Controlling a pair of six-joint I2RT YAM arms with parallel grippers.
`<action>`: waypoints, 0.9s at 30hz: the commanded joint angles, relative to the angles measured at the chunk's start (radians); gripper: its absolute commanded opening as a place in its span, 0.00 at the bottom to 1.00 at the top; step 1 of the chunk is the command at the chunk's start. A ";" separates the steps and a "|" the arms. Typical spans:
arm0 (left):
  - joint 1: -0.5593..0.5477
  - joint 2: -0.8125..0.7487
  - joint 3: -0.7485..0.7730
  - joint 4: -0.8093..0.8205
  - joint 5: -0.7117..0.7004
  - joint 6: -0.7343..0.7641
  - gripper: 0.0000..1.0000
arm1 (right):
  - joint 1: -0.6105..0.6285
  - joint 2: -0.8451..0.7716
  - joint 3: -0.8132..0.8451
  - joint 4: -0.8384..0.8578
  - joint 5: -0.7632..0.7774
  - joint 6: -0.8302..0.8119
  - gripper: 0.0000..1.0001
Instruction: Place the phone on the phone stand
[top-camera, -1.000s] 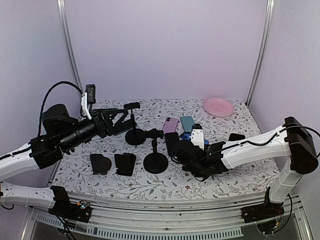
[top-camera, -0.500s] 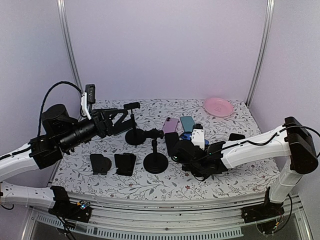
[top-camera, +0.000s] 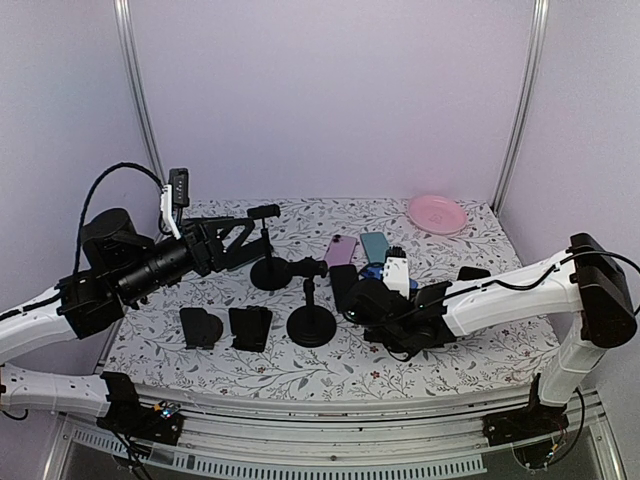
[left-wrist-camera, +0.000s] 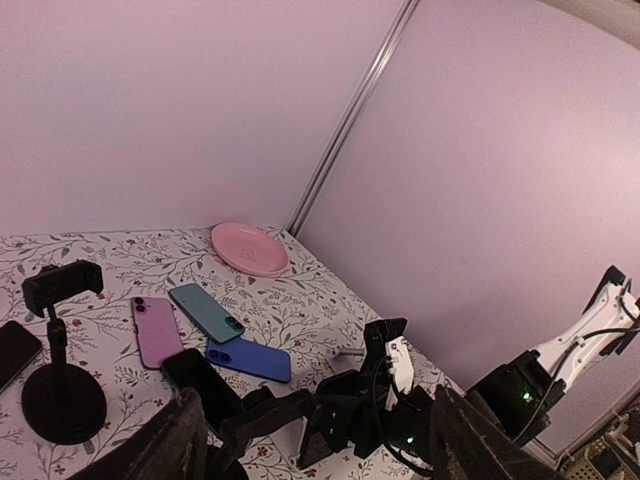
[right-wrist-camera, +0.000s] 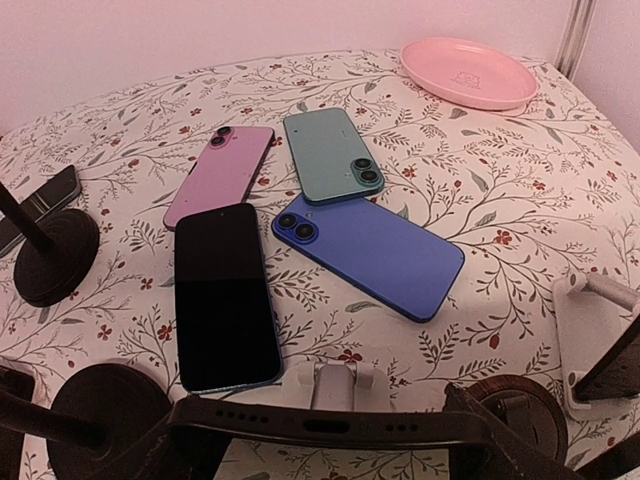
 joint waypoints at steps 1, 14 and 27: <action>0.015 -0.013 -0.013 0.000 0.013 -0.004 0.77 | -0.022 -0.013 0.002 -0.063 -0.045 0.001 0.83; 0.015 -0.010 -0.019 0.007 0.015 -0.007 0.77 | -0.020 -0.078 0.015 -0.054 -0.098 -0.016 0.99; 0.015 -0.006 -0.014 0.009 0.021 -0.009 0.77 | -0.022 -0.130 0.063 -0.023 -0.124 -0.111 0.99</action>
